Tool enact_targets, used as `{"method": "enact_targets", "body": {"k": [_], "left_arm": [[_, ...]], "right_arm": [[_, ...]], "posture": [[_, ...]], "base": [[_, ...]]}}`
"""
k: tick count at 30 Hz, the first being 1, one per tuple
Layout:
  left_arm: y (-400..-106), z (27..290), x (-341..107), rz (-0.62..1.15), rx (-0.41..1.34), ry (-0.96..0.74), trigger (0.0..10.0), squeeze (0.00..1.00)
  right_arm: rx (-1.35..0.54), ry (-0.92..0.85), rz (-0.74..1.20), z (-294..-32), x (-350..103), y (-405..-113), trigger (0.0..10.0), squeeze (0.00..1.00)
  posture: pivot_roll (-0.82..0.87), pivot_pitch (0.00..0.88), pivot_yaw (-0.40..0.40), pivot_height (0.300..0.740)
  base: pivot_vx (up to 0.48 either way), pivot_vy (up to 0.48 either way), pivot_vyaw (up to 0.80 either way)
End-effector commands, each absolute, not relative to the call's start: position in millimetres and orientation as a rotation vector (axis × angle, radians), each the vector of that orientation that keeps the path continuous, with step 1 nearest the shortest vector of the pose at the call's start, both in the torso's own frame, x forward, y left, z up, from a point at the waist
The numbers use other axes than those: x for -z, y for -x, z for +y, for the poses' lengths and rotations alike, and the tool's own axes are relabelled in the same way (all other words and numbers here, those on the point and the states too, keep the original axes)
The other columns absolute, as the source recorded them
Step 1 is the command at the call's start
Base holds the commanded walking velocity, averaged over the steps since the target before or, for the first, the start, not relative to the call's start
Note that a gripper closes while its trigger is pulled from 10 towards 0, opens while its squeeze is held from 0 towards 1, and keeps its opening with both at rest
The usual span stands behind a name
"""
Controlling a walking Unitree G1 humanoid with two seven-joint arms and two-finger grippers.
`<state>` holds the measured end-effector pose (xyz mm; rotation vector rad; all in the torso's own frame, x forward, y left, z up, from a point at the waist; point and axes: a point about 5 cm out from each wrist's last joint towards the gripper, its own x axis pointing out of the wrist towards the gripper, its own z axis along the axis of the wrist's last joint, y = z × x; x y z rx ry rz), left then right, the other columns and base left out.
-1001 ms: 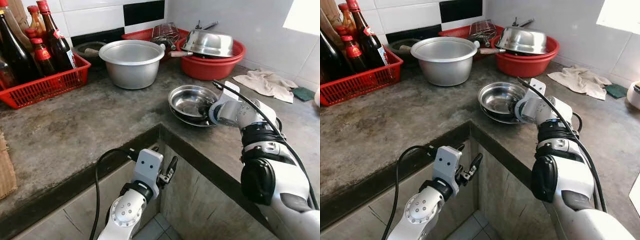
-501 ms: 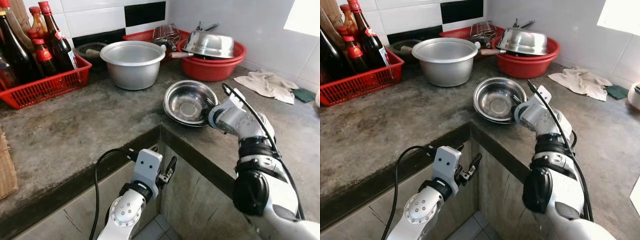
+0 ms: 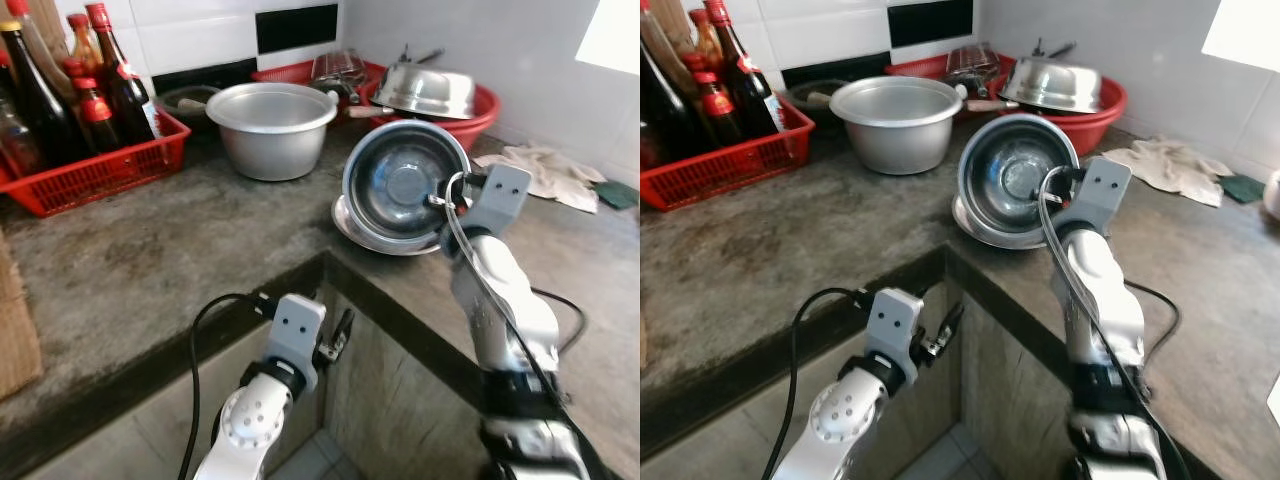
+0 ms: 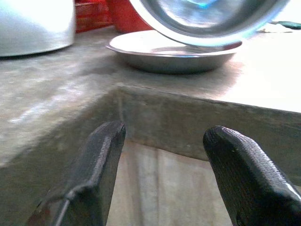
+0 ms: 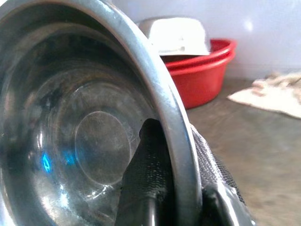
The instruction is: Kitchen organization
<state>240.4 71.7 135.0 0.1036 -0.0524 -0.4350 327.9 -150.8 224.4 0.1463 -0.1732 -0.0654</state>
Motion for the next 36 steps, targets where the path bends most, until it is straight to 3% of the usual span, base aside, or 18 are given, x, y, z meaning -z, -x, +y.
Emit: {"method": "enact_targets", "body": {"k": [1, 3, 12, 13, 14, 15, 16, 36], "left_arm": [[-239.8, 71.6, -140.6, -0.080, 0.427, -0.088, 10.0, 0.00], [-241.0, 72.7, -144.6, -0.095, 0.418, -0.079, 10.0, 0.00], [-243.5, 74.4, -148.8, -0.113, 0.403, -0.080, 10.0, 0.00], [-243.8, 74.2, -150.0, -0.119, 0.400, -0.078, 10.0, 0.00], [-244.0, 73.7, -151.1, -0.126, 0.398, -0.073, 10.0, 0.00], [-244.0, 73.7, -151.1, -0.126, 0.398, -0.073, 10.0, 0.00], [-244.2, 73.0, -152.5, -0.134, 0.398, -0.068, 10.0, 0.00], [-242.3, 73.1, -170.3, -0.211, 0.374, -0.052, 10.0, 0.00]], "right_arm": [[0.074, -0.110, -0.253, -150.9, -237.8, -320.5, 0.0, 0.00], [0.076, 0.003, -0.282, -150.2, -230.1, -299.4, 0.0, 0.00], [0.066, 0.077, -0.302, -146.8, -217.6, -269.6, 0.0, 0.00], [0.065, 0.072, -0.295, -146.2, -215.1, -265.9, 4.2, 0.00], [0.066, 0.067, -0.288, -146.2, -213.4, -263.4, 4.9, 0.00], [0.066, 0.067, -0.288, -146.2, -213.4, -263.4, 4.9, 0.00], [0.057, 0.054, -0.294, -145.5, -213.5, -261.2, 10.0, 0.00], [-0.006, 0.045, -0.377, -139.6, -224.8, -252.4, 10.0, 0.00]], "posture": [[0.07, 0.031, -0.052, 0.740], [0.06, 0.027, -0.047, 0.740], [0.05, 0.031, -0.038, 0.740], [0.05, 0.037, -0.037, 0.740], [0.05, 0.037, -0.037, 0.740], [0.05, 0.037, -0.037, 0.740], [0.05, 0.038, -0.040, 0.740], [0.05, 0.050, -0.043, 0.740]], "base": [[0.000, 0.000, 0.00], [0.000, 0.000, 0.00], [0.000, 0.000, 0.00], [0.000, 0.000, 0.00], [0.000, 0.000, 0.00], [0.000, 0.000, 0.00], [0.000, 0.000, 0.00], [0.000, 0.000, 0.00]]}}
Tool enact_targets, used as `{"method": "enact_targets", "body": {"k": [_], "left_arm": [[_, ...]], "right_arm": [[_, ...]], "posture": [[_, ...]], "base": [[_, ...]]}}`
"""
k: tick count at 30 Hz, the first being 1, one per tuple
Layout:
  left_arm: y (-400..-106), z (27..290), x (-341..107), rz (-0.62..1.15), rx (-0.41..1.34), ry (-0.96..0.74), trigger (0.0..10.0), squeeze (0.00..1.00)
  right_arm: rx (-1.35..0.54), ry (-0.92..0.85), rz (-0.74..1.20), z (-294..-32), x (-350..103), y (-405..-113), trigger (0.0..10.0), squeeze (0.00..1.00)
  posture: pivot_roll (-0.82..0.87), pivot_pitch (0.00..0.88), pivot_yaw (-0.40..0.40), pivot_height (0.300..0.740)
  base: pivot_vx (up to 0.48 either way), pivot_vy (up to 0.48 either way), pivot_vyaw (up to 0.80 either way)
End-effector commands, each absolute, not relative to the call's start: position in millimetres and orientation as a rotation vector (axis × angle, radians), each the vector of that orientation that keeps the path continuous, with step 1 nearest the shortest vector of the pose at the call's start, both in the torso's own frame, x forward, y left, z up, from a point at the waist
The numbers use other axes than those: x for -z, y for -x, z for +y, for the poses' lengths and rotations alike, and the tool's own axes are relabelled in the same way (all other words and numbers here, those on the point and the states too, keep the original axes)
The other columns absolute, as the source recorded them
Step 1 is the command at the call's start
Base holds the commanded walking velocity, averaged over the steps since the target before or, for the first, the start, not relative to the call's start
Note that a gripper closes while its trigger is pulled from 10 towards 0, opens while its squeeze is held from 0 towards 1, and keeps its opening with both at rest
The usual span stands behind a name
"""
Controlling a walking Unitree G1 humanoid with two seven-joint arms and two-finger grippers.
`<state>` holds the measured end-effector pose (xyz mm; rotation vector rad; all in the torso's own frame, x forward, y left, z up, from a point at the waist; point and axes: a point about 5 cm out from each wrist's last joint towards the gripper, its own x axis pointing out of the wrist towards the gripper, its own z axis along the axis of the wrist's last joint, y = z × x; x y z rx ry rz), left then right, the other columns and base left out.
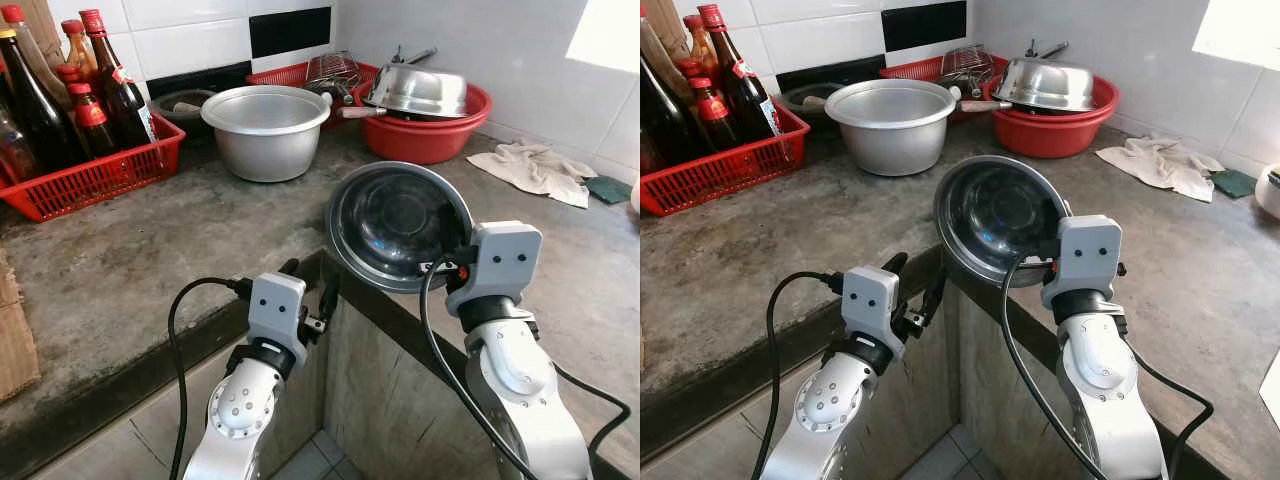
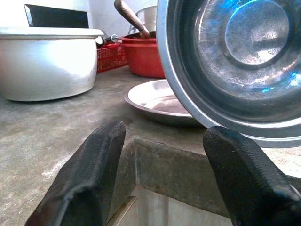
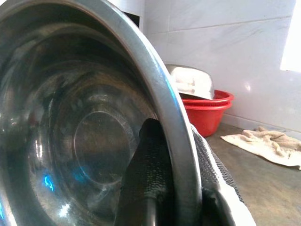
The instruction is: Kitchen organization
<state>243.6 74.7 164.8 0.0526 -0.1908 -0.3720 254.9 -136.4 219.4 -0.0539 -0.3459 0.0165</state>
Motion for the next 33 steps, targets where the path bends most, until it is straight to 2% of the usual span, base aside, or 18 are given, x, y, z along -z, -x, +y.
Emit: {"method": "enact_targets", "body": {"k": [1, 23, 33], "left_arm": [[-241.9, 72.6, -170.2, -0.211, 0.375, -0.052, 10.0, 0.00], [-241.4, 70.9, -169.2, -0.217, 0.390, -0.090, 10.0, 0.00], [-242.4, 71.3, -169.0, -0.215, 0.395, -0.092, 10.0, 0.00]], "right_arm": [[-0.007, 0.044, -0.376, -139.4, -224.7, -252.6, 10.0, 0.00], [-0.030, 0.030, -0.355, -135.1, -223.1, -256.8, 10.0, 0.00], [-0.032, 0.028, -0.355, -134.3, -222.8, -257.9, 10.0, 0.00]], "posture": [[0.06, 0.051, -0.044, 0.740], [0.05, 0.032, -0.040, 0.740], [0.05, 0.022, -0.035, 0.740]], "base": [[0.000, 0.000, 0.00], [0.000, 0.000, 0.00], [-0.273, 0.000, 0.00]]}}
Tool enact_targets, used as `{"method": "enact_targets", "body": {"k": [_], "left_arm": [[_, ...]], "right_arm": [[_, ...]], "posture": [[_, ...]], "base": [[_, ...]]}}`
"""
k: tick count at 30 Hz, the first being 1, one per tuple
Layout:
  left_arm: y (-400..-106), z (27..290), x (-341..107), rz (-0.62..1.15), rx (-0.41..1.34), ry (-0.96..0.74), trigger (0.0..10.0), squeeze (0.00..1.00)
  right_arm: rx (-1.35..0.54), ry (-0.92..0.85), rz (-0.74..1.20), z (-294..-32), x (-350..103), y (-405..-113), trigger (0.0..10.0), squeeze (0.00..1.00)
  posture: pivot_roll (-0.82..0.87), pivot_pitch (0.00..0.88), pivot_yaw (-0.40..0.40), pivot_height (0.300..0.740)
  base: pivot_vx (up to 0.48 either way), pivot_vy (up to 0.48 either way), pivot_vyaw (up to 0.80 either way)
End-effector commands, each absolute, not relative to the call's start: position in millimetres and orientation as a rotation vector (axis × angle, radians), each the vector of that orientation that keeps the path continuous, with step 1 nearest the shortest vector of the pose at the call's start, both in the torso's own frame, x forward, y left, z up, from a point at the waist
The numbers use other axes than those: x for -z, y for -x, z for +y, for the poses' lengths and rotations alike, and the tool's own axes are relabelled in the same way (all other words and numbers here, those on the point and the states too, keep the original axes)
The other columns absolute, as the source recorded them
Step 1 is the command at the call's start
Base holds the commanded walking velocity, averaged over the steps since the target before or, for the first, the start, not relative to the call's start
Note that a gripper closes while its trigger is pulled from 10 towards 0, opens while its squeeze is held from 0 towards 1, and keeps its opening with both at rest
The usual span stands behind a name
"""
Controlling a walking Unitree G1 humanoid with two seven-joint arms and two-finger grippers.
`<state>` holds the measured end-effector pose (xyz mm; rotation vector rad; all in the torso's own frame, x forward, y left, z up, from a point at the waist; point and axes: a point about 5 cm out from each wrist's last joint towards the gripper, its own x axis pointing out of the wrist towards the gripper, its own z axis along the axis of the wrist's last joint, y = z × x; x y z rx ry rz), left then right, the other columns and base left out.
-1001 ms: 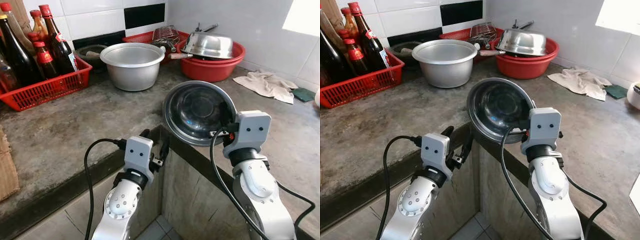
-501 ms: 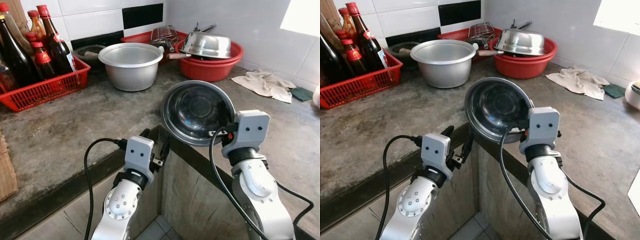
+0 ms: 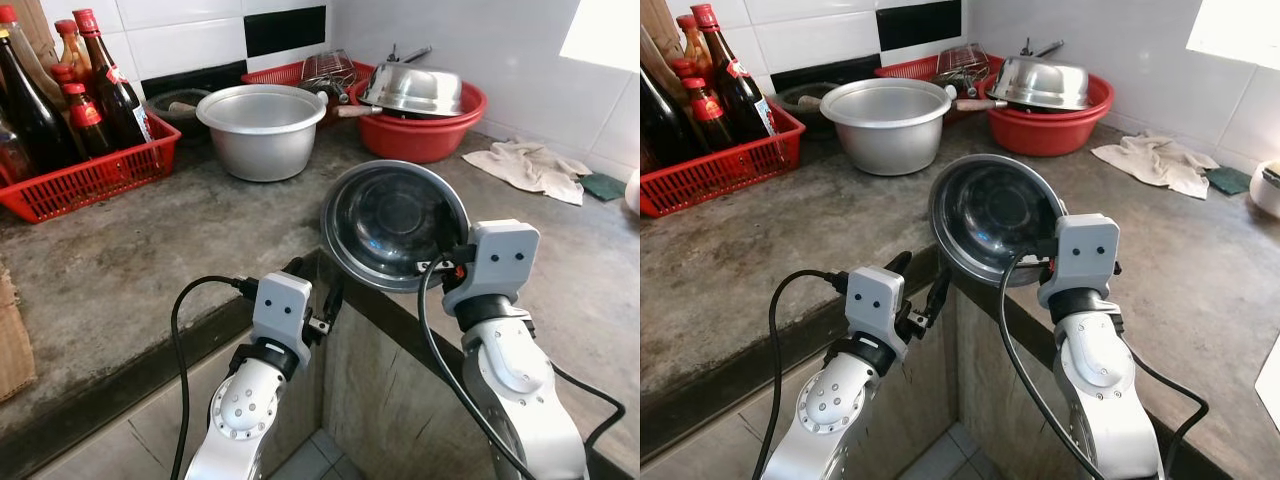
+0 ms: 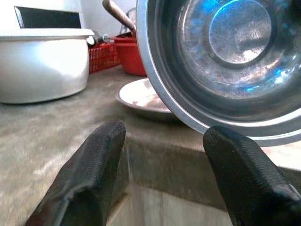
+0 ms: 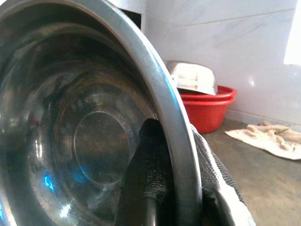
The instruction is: Kitchen organization
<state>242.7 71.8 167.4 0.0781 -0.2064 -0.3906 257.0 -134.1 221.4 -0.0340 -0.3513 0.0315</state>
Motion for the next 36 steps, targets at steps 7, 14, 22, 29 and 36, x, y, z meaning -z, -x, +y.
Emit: {"method": "enact_targets", "body": {"k": [7, 14, 22, 29, 36], "left_arm": [[-243.1, 70.7, -168.4, -0.213, 0.394, -0.092, 10.0, 0.00], [-244.1, 70.4, -167.7, -0.210, 0.391, -0.092, 10.0, 0.00], [-243.8, 70.4, -166.9, -0.206, 0.391, -0.092, 10.0, 0.00], [-243.9, 69.9, -166.9, -0.207, 0.394, -0.089, 10.0, 0.00], [-244.1, 70.4, -167.1, -0.207, 0.394, -0.089, 10.0, 0.00]], "right_arm": [[-0.038, 0.025, -0.355, -133.2, -223.3, -259.3, 10.0, 0.00], [-0.043, 0.025, -0.353, -131.4, -223.1, -260.2, 10.0, 0.00], [-0.032, 0.048, -0.331, -132.8, -219.0, -260.5, 10.0, 0.00], [-0.026, 0.052, -0.318, -134.2, -215.3, -258.9, 10.0, 0.00], [-0.025, 0.046, -0.300, -134.4, -211.4, -258.1, 10.0, 0.00]], "posture": [[0.05, 0.029, -0.035, 0.740], [0.05, 0.031, -0.034, 0.740], [0.05, 0.032, -0.032, 0.740], [0.05, 0.034, -0.030, 0.740], [0.05, 0.036, -0.029, 0.740]], "base": [[-0.297, 0.000, 0.00], [-0.320, 0.000, 0.00], [-0.322, 0.000, 0.00], [-0.325, 0.000, 0.00], [-0.322, 0.000, 0.00]]}}
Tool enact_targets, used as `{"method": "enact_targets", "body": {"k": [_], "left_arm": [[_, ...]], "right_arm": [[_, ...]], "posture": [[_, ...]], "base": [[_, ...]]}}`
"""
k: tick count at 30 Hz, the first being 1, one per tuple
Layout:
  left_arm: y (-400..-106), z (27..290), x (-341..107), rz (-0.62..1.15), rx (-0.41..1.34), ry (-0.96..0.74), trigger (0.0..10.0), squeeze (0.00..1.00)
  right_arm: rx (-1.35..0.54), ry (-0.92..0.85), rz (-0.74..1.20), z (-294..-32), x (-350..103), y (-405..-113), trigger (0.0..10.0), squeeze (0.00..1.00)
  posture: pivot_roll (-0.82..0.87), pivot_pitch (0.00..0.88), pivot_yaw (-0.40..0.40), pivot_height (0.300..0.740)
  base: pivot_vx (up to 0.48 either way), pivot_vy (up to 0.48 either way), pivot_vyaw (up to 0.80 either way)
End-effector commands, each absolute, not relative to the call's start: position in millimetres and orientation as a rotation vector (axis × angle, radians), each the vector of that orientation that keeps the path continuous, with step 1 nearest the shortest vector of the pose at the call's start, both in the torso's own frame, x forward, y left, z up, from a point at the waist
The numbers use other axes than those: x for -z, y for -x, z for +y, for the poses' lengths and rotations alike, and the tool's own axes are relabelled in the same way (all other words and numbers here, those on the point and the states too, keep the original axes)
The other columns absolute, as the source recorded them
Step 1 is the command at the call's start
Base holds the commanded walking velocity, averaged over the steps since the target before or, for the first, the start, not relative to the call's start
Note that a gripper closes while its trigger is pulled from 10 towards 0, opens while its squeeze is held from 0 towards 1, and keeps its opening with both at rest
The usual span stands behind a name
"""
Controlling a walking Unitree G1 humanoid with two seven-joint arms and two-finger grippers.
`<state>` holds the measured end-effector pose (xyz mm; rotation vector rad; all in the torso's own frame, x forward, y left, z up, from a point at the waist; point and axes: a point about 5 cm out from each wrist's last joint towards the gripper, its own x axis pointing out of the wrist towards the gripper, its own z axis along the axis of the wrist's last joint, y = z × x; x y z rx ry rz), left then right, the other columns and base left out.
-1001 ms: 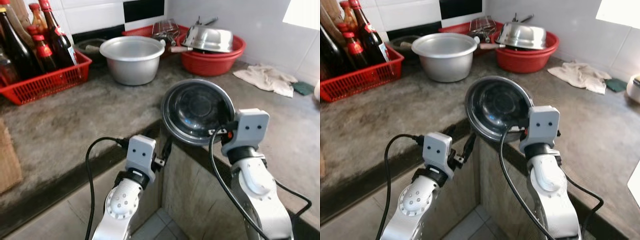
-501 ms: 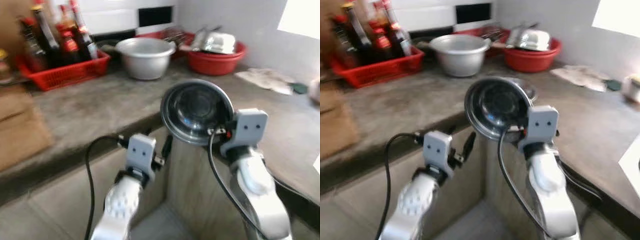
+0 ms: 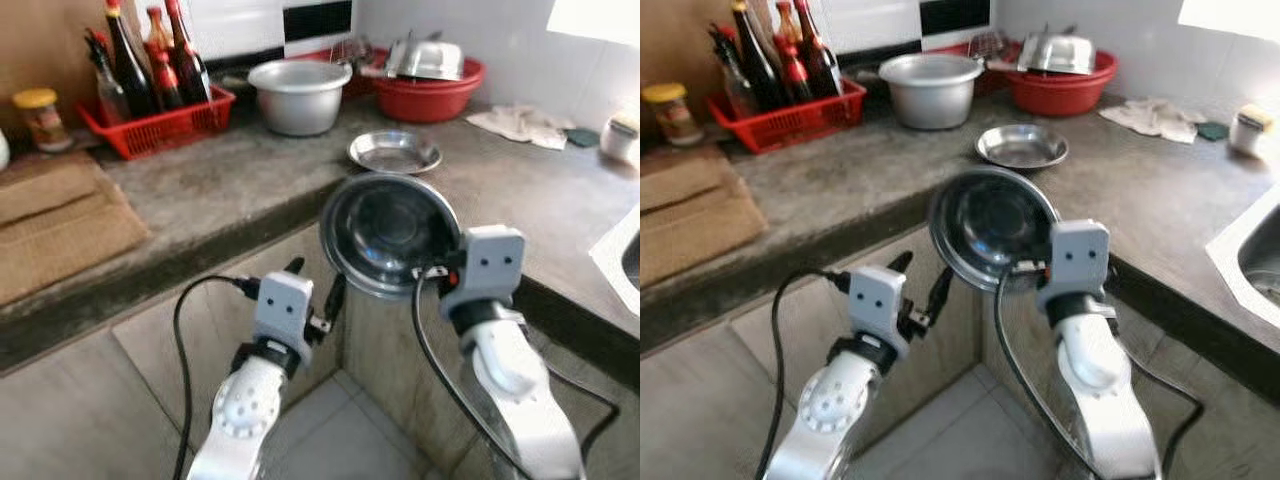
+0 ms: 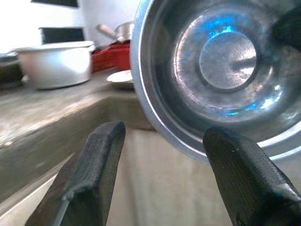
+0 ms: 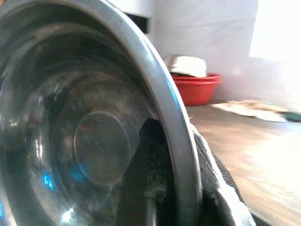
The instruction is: Kitchen organization
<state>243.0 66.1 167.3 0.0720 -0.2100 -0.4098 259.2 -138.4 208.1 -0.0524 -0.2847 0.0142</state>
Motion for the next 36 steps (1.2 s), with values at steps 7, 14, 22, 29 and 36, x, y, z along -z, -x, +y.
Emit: {"method": "enact_targets", "body": {"k": [7, 14, 22, 29, 36], "left_arm": [[-243.4, 70.0, -166.4, -0.203, 0.391, -0.084, 10.0, 0.00], [-243.1, 68.8, -166.3, -0.202, 0.391, -0.080, 10.0, 0.00], [-243.1, 68.7, -165.7, -0.201, 0.392, -0.079, 10.0, 0.00], [-243.2, 68.4, -165.7, -0.202, 0.391, -0.077, 10.0, 0.00], [-246.1, 69.4, -165.9, -0.196, 0.384, -0.073, 10.0, 0.00]], "right_arm": [[-0.022, 0.050, -0.291, -135.6, -210.0, -257.8, 10.0, 0.00], [-0.014, 0.056, -0.291, -137.3, -210.0, -257.8, 10.0, 0.00], [-0.002, 0.068, -0.298, -138.4, -210.8, -257.6, 10.0, 0.00], [0.000, 0.073, -0.281, -138.6, -208.9, -259.3, 10.0, 0.00], [0.001, 0.084, -0.269, -137.2, -207.1, -259.8, 10.0, 0.00]], "posture": [[0.05, 0.040, -0.030, 0.740], [0.04, 0.040, -0.032, 0.740], [0.04, 0.037, -0.035, 0.740], [0.04, 0.034, -0.035, 0.740], [0.04, 0.027, -0.031, 0.740]], "base": [[-0.324, 0.000, -0.58], [-0.323, 0.000, -0.69], [-0.326, 0.000, 0.00], [-0.327, 0.000, -0.20], [-0.090, 0.000, -0.80]]}}
